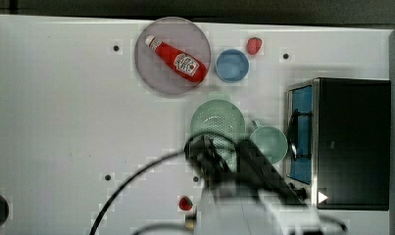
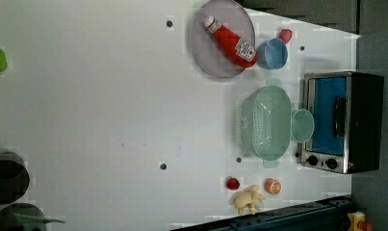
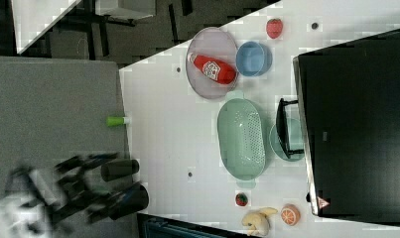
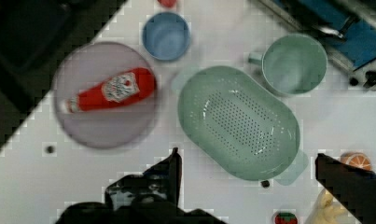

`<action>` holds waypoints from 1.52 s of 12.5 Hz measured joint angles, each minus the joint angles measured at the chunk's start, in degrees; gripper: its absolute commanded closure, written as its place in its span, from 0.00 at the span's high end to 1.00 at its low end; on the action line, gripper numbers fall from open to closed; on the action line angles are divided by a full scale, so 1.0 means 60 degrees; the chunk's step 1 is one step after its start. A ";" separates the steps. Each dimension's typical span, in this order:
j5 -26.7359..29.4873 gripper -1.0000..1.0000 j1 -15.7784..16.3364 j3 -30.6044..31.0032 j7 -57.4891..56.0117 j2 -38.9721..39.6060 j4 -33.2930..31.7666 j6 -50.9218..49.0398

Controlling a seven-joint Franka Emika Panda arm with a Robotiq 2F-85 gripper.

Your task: Drag strainer right to left.

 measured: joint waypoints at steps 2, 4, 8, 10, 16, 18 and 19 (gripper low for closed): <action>0.0047 1.00 -0.0054 -0.0077 0.0518 0.1438 -0.1156 0.1289; -0.0017 1.00 -0.0079 -0.0136 0.1335 0.3059 -0.2257 0.2632; -0.0111 1.00 -0.0244 0.0080 0.3517 0.5750 -0.2592 0.4413; 0.0041 1.00 -0.0170 0.0030 0.4471 0.6327 -0.2499 0.5961; -0.0125 1.00 -0.0062 0.0160 0.5385 0.7518 -0.2145 0.8223; 0.0037 1.00 0.0154 0.0169 0.5814 0.8113 -0.2052 0.8288; 0.0024 1.00 0.0266 0.0186 0.6117 0.8339 -0.2126 0.8260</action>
